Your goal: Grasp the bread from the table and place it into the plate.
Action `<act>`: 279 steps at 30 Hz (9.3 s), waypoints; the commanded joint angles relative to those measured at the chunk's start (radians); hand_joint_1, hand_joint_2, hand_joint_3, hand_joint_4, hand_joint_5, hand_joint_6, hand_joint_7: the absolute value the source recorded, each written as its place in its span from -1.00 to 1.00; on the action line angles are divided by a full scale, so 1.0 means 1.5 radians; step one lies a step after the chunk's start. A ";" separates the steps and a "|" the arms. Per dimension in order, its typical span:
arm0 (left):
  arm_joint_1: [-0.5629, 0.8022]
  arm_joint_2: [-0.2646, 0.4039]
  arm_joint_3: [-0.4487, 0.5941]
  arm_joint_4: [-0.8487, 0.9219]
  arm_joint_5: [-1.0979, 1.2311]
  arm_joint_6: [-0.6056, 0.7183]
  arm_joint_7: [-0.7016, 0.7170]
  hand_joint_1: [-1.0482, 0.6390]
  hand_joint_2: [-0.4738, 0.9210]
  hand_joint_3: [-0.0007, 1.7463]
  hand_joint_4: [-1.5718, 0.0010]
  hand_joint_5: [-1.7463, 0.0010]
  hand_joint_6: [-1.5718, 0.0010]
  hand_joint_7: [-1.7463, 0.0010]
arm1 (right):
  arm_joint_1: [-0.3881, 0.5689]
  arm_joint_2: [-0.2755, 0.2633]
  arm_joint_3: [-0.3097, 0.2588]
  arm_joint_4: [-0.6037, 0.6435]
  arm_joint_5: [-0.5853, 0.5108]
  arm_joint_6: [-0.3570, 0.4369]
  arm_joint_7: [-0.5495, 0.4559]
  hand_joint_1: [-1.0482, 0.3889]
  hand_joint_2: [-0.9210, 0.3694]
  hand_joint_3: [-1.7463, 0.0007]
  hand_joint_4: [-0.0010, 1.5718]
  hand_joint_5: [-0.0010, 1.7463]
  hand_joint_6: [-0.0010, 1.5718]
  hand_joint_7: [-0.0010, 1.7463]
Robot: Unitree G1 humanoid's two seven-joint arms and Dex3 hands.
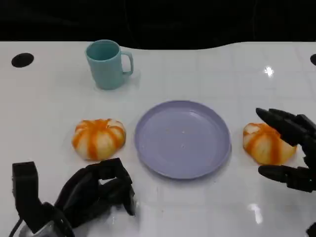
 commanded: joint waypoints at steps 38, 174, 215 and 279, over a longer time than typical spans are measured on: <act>0.001 0.002 0.008 0.018 0.006 -0.009 0.009 -0.58 0.95 -1.00 -0.21 -0.65 -0.20 -0.18 | -0.037 -0.108 0.295 -0.069 -0.145 0.413 -0.206 -0.01 -0.74 1.00 -1.00 -1.00 -0.72 -0.98; 0.003 0.003 0.008 0.019 0.010 -0.006 0.015 -0.61 0.93 -1.00 -0.23 -0.64 -0.23 -0.17 | -0.267 -0.016 0.378 0.338 0.006 0.098 -0.377 0.15 -0.04 -0.75 1.00 1.00 0.31 1.00; 0.026 -0.014 0.000 -0.021 -0.001 0.008 0.017 -0.55 0.93 -1.00 -0.24 -0.58 -0.25 -0.07 | -0.368 0.101 0.369 0.382 0.053 0.155 -0.139 -0.26 -0.73 0.31 -0.20 0.93 -0.46 0.39; 0.030 -0.017 0.001 -0.045 0.000 0.032 0.035 -0.57 0.92 -1.00 -0.24 -0.64 -0.26 -0.14 | -0.157 -0.043 0.285 0.201 0.122 -0.023 -0.042 -0.64 -1.00 0.54 -1.00 1.00 -1.00 0.49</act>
